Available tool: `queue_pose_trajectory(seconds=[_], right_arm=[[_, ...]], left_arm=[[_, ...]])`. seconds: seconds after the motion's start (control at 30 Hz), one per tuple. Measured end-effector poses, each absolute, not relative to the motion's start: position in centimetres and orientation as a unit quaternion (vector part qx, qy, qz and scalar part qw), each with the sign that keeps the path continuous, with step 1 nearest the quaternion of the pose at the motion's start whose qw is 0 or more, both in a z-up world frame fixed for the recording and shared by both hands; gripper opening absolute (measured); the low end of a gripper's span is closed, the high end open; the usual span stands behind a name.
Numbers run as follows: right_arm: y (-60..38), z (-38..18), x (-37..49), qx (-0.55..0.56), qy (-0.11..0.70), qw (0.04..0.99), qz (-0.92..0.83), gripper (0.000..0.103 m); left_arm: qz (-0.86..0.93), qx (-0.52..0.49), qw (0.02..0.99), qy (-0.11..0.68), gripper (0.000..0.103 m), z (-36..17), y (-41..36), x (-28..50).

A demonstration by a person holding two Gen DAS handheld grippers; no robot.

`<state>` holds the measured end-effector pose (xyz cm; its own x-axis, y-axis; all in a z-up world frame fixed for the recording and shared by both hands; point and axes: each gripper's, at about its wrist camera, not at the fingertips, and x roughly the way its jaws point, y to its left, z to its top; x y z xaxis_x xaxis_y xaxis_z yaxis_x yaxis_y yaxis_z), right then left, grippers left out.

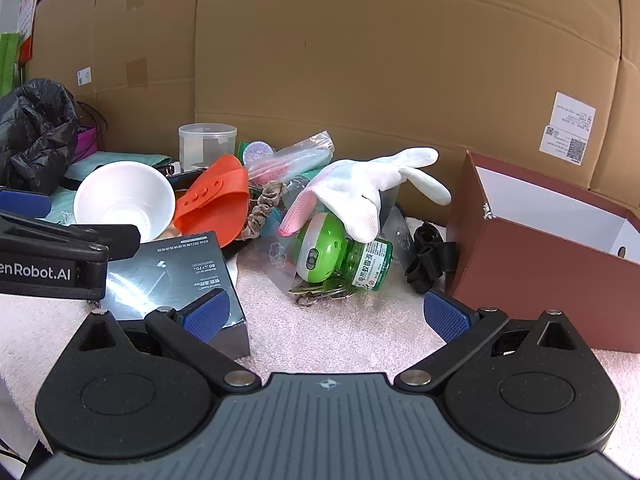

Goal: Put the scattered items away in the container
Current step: 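Move the left gripper toward the black charger box, then close the left gripper on the black charger box and lift it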

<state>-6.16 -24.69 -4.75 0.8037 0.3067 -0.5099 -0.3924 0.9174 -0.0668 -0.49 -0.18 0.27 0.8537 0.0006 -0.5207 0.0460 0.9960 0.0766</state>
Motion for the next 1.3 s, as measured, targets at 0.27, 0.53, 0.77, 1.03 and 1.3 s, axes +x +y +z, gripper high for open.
queue_pose_trajectory(seconds=[0.27, 0.53, 0.77, 1.03, 1.3], right_arm=[[-24.6, -4.8, -6.3, -0.086, 0.252, 0.946, 0.187, 0.103], [-24.9, -5.6, -7.4, -0.098, 0.254, 0.931, 0.243, 0.103], [-23.8, -8.0, -7.9, -0.141, 0.259, 0.916, 0.271, 0.103], [-22.5, -8.0, -8.5, -0.155, 0.24, 0.9, 0.329, 0.103], [-22.2, -8.8, -7.2, -0.131, 0.267, 0.88, 0.371, 0.101]], left_arm=[[-0.014, 0.044, 0.962, 0.27, 0.103, 0.4, -0.3, -0.5], [-0.046, 0.023, 0.95, 0.309, 0.103, -0.3, 1.5, -1.3], [-0.066, -0.026, 0.94, 0.334, 0.103, -0.5, 2.2, -0.2], [-0.067, -0.04, 0.924, 0.375, 0.097, -1.8, 1.3, 3.5], [-0.074, -0.048, 0.915, 0.393, 0.086, -2.3, 1.0, 6.4]])
